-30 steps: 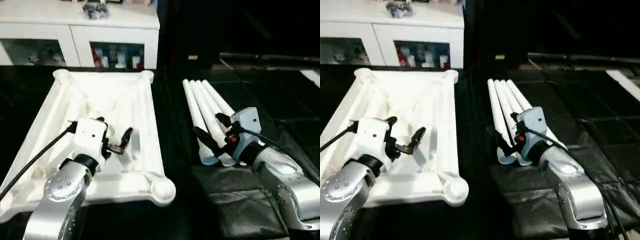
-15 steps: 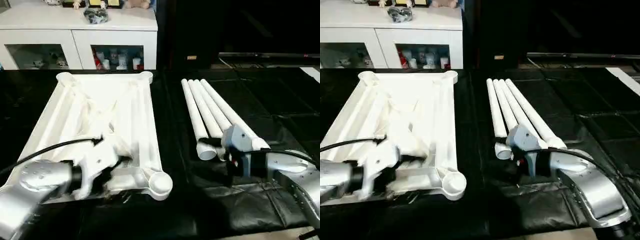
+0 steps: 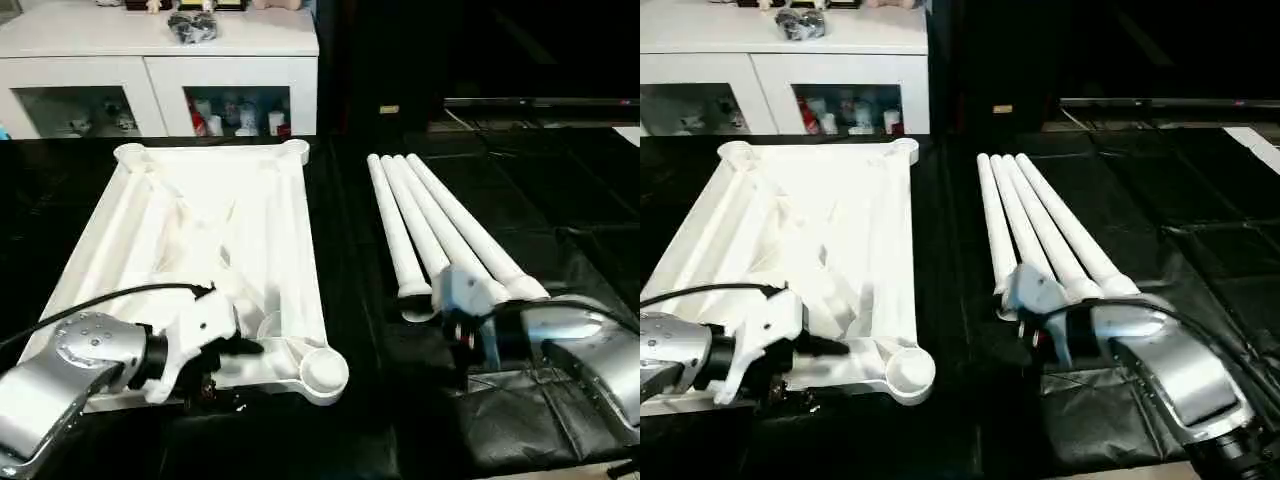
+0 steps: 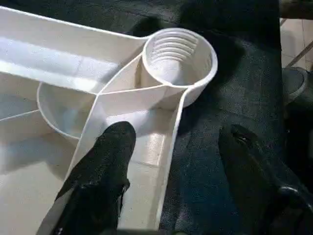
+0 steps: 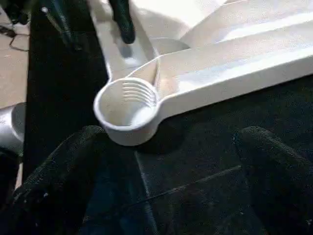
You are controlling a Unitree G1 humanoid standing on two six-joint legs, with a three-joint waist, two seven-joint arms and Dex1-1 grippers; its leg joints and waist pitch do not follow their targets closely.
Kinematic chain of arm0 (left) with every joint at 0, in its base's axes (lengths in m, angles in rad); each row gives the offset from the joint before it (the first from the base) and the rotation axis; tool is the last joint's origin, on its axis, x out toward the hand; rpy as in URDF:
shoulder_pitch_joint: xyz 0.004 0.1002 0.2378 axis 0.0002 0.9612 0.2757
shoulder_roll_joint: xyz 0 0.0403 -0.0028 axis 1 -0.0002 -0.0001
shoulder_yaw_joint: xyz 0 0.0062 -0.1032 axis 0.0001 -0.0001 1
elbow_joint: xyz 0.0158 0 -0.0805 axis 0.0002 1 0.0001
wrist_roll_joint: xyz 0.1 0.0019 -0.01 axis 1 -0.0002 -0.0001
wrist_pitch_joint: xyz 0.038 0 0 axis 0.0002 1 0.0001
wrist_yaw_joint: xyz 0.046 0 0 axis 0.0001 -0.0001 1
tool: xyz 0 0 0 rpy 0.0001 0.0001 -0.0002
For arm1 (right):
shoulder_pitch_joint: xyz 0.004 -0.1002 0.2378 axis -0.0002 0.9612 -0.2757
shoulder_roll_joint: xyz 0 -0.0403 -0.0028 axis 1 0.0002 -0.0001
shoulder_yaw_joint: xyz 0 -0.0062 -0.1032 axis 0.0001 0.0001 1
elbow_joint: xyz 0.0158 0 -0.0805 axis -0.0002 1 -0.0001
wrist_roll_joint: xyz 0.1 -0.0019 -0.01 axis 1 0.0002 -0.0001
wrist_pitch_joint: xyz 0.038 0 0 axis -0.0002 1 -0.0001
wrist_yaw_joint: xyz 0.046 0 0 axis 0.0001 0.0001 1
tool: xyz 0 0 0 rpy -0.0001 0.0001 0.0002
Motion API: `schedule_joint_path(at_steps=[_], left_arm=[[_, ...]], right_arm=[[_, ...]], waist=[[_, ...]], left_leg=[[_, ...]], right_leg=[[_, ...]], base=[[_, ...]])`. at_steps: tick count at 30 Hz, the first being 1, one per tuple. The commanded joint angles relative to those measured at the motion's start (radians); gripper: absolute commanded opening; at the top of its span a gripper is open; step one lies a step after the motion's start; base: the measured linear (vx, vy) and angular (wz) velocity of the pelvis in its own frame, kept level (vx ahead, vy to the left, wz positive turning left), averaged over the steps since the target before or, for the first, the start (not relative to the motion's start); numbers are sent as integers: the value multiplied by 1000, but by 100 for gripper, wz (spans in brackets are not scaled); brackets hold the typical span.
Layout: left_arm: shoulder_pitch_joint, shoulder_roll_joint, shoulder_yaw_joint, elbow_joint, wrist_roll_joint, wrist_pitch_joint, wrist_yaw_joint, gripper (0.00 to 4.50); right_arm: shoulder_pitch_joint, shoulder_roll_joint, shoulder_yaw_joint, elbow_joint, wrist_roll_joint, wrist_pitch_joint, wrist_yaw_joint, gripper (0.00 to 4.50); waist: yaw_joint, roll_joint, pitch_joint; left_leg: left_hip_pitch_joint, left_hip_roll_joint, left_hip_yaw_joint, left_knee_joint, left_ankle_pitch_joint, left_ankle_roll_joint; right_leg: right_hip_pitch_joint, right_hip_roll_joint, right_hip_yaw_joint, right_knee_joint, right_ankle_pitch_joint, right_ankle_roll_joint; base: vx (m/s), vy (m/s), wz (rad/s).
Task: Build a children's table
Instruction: Move to table, then move table base
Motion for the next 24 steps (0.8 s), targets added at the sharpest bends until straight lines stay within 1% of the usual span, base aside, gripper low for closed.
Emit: schedule_joint_path(at_steps=[1,2,3,4,5,6,7,9,10,11,12,14,15,16,19,20,22,24], left_arm=[[0,2,-14,26,31,-37,-2,282],[0,6,-23,33,41,-51,-5,282],[-4,1,-32,50,50,-69,-5,284],[-4,-3,-39,66,57,-86,-6,278],[-11,-22,-47,105,71,-114,2,262],[-14,-31,-49,120,73,-122,5,246],[-16,-32,-53,129,80,-130,4,240],[-19,-25,-70,152,97,-146,-4,240],[-19,-23,-74,156,100,-148,-5,232],[-19,-23,-77,163,105,-153,-5,201],[-18,-24,-79,174,112,-166,-5,199],[-14,-24,-83,177,115,-171,-5,201],[-13,-24,-84,177,116,-172,-5,194],[-9,-32,-85,181,118,-179,-2,160],[-4,-47,-82,191,120,-194,5,151],[-2,-49,-81,189,118,-190,6,144],[4,-49,-80,189,118,-193,6,115],[10,-51,-78,191,117,-192,8,110]], right_arm=[[-13,-3,12,10,-17,-17,7,450],[-12,-2,15,11,-18,-20,8,450],[-13,-1,19,13,-25,-23,6,450],[-12,3,25,15,-32,-27,3,450],[-6,4,32,15,-38,-30,4,450],[-2,0,34,11,-39,-29,7,450],[1,-4,37,6,-39,-27,11,450],[6,-13,38,-9,-28,-18,26,450],[7,-14,38,-11,-26,-16,28,450],[7,-16,39,-7,-28,-19,31,450],[7,-18,44,-3,-36,-22,34,450],[6,-25,54,1,-46,-26,44,450],[6,-25,56,2,-48,-28,45,450],[6,-25,62,8,-56,-35,43,450],[6,-17,64,4,-53,-31,36,450],[6,-16,63,2,-51,-29,37,450],[8,-14,65,-3,-49,-26,36,450],[8,-13,66,-5,-47,-25,35,450]], waist=[[5,15,-44],[4,13,-44],[4,18,-44],[3,16,-44],[3,23,-45],[1,20,-44],[3,19,-47],[4,16,-49],[4,18,-49],[3,17,-48],[3,17,-48],[3,21,-47],[3,20,-46],[2,19,-46],[2,16,-45],[2,18,-46],[2,18,-45],[2,16,-45]], left_leg=[[-4,61,-17,-102,-172,23],[-3,61,-17,-103,-182,20],[-3,61,-18,-103,-184,18],[-3,61,-17,-103,-187,15],[-3,61,-18,-103,-186,12],[-4,60,-16,-103,-189,13],[-1,61,-16,-102,-178,13],[-4,62,-16,-102,-156,22],[-5,62,-16,-102,-149,24],[-5,62,-15,-102,-151,25],[-5,63,-16,-102,-152,25],[-4,63,-16,-103,-168,21],[-3,63,-16,-103,-174,20],[-3,64,-15,-104,-180,18],[-4,64,-15,-103,-176,20],[-3,65,-15,-104,-176,19],[-2,66,-15,-105,-183,18],[-3,65,-15,-105,-183,19]], right_leg=[[41,-60,38,-73,-222,-273],[40,-60,38,-74,-232,-266],[40,-60,39,-75,-234,-264],[40,-59,39,-76,-232,-260],[40,-60,38,-74,-222,-262],[40,-58,38,-76,-223,-261],[41,-60,39,-73,-205,-264],[43,-60,39,-70,-177,-270],[44,-61,39,-69,-168,-272],[43,-61,39,-70,-173,-274],[44,-61,39,-70,-176,-274],[42,-60,38,-71,-189,-274],[42,-61,38,-72,-194,-273],[42,-61,39,-72,-199,-273],[41,-62,40,-74,-207,-272],[41,-63,40,-73,-208,-273],[40,-62,40,-74,-213,-272],[40,-63,40,-74,-216,-269]], base=[[0,0,0],[0,0,0],[0,0,0],[0,0,0],[0,0,0],[0,0,0],[0,0,0],[0,0,0],[0,0,0],[0,0,0],[0,0,0],[0,0,0],[0,0,0],[0,0,0],[0,0,0],[0,0,0],[0,0,0],[0,0,0]])
